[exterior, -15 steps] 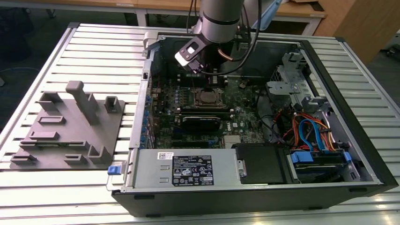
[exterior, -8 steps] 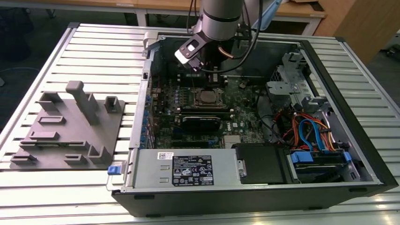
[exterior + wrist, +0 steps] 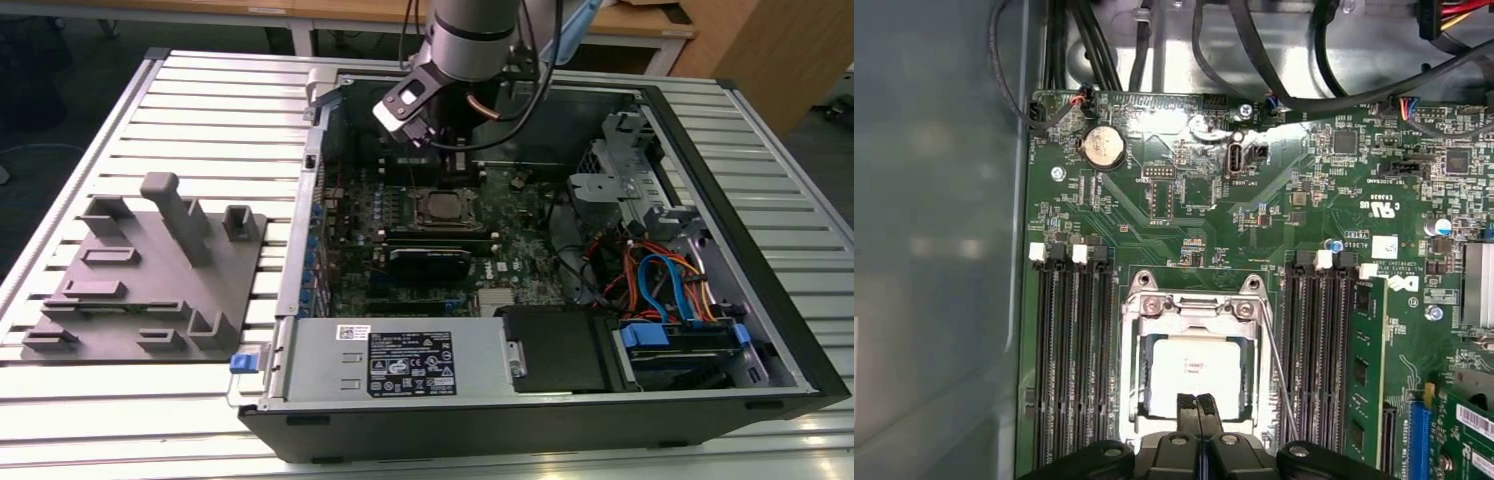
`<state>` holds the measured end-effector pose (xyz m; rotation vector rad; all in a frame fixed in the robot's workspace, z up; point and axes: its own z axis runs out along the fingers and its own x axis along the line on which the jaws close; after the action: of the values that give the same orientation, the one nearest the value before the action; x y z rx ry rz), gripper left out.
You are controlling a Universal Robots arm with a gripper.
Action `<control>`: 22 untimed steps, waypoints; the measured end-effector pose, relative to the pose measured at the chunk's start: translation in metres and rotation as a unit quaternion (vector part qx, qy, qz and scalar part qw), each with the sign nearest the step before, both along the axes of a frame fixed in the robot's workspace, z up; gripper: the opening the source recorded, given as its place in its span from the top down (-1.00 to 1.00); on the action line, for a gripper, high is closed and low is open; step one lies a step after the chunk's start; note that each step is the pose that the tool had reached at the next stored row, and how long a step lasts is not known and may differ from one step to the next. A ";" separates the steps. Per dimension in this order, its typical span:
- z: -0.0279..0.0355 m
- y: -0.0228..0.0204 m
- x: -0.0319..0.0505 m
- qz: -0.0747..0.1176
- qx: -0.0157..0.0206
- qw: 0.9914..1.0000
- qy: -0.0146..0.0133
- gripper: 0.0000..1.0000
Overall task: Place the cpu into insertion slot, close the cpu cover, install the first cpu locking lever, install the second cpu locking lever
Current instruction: 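Install the first cpu locking lever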
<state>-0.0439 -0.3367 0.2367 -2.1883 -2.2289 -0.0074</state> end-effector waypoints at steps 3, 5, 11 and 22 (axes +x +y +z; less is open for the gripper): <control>0.0019 0.0000 0.0000 0.000 0.000 1.000 0.000 0.80; 0.0023 0.0000 0.0000 0.000 0.000 1.000 0.000 0.80; 0.0025 0.0000 0.0000 0.000 0.000 1.000 0.000 0.80; 0.0024 0.0000 -0.0001 0.048 0.000 0.999 0.000 0.80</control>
<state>-0.0440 -0.3367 0.2391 -2.0785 -2.3312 -0.0058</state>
